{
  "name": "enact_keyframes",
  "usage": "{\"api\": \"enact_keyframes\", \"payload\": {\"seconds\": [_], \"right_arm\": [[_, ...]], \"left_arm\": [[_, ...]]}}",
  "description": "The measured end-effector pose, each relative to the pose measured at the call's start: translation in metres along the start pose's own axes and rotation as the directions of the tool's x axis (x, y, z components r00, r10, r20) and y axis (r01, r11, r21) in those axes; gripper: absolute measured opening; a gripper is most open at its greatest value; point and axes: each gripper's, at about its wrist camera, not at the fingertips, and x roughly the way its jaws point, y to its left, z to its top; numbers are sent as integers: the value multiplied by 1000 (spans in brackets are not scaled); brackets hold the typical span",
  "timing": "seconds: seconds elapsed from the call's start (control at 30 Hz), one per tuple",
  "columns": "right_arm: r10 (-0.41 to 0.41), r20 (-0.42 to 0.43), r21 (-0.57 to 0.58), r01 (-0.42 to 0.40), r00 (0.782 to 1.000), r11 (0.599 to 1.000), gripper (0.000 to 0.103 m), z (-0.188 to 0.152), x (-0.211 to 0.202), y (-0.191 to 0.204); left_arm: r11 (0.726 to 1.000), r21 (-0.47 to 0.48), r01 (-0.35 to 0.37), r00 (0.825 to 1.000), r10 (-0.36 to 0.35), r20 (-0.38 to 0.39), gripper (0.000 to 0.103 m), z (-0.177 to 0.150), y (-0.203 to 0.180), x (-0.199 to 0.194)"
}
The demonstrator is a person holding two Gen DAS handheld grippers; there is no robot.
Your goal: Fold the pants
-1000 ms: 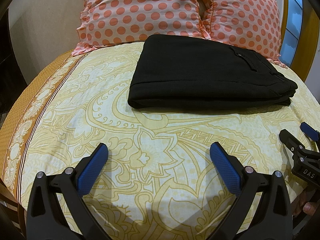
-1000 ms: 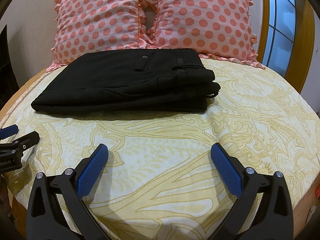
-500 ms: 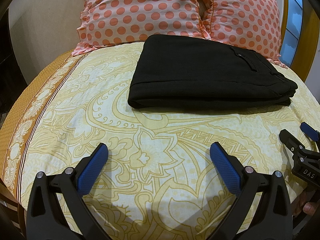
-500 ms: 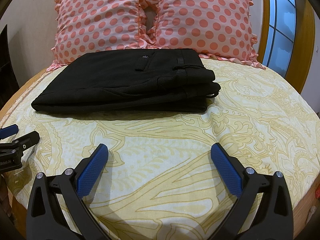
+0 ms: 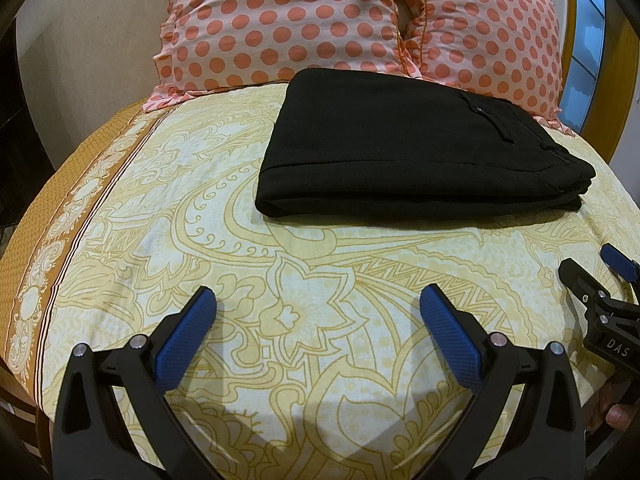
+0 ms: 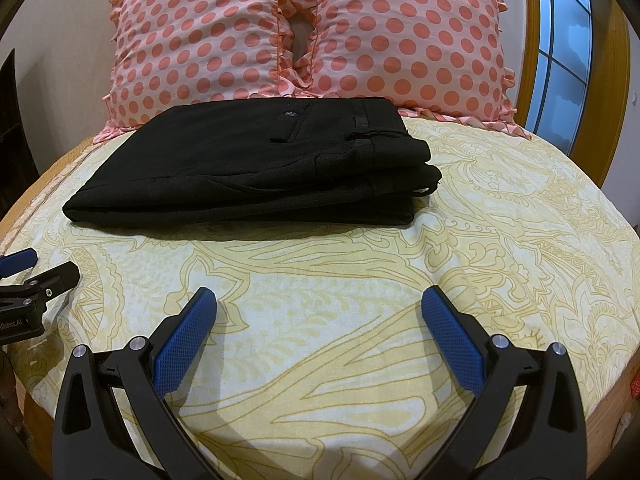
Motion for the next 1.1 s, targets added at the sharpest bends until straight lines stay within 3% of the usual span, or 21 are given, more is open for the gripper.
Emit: {"api": "enact_keyframes", "payload": {"seconds": [1.1], "right_arm": [[-3, 0, 2, 3, 1000, 1000, 102, 0, 0, 1]], "left_arm": [[1000, 1, 5, 1000, -5, -25, 101, 1, -2, 1]]}}
